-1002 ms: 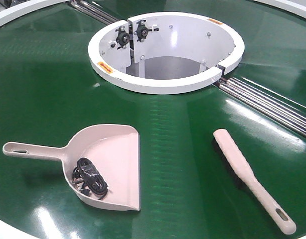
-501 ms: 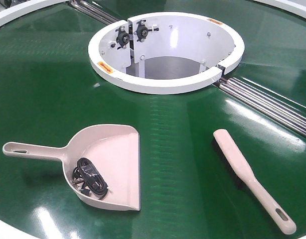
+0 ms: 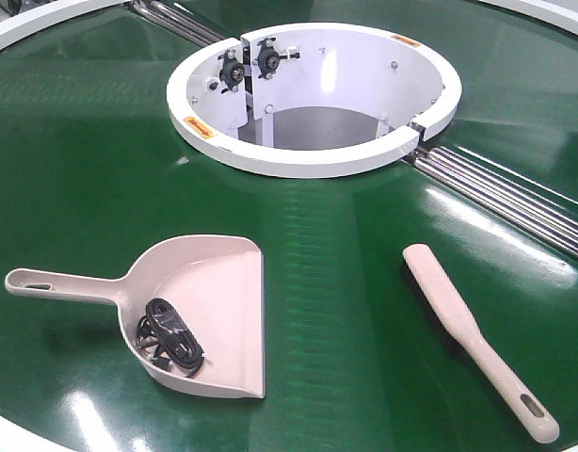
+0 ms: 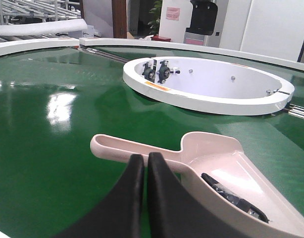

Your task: Clean and inspect green conveyor with broom and dustpan

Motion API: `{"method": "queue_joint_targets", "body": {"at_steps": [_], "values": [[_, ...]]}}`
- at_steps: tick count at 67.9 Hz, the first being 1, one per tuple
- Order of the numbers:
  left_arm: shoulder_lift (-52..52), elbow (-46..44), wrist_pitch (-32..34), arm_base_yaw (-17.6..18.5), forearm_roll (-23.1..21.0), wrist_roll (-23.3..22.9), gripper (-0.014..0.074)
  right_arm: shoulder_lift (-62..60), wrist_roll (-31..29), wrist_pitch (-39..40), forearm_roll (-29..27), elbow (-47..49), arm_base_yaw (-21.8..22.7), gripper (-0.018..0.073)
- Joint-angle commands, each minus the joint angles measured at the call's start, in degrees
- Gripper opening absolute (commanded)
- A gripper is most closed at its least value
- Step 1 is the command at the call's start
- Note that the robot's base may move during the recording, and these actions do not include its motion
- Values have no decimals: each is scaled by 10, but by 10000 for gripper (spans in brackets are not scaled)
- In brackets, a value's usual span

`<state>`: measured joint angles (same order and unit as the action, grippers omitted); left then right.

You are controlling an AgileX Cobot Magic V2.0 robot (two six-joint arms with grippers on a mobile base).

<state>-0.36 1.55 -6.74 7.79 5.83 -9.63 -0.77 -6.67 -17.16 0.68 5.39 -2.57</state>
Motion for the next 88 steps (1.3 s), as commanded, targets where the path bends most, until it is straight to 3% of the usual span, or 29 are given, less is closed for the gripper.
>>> {"method": "queue_joint_targets", "body": {"at_steps": [1, 11, 32, 88], "values": [[-12, 17, 39, -1, 0, -6, -8, -1, 27, 55, 9, -20, 39, -10], [-12, 17, 38, -1, 0, -6, -8, -9, 67, 128, 7, -83, 50, -10], [-12, 17, 38, -1, 0, -6, -8, -9, 70, 136, 6, -82, -1, -10], [-12, 17, 38, -1, 0, -6, -7, -9, 81, 136, -7, -82, -5, -10]]}}
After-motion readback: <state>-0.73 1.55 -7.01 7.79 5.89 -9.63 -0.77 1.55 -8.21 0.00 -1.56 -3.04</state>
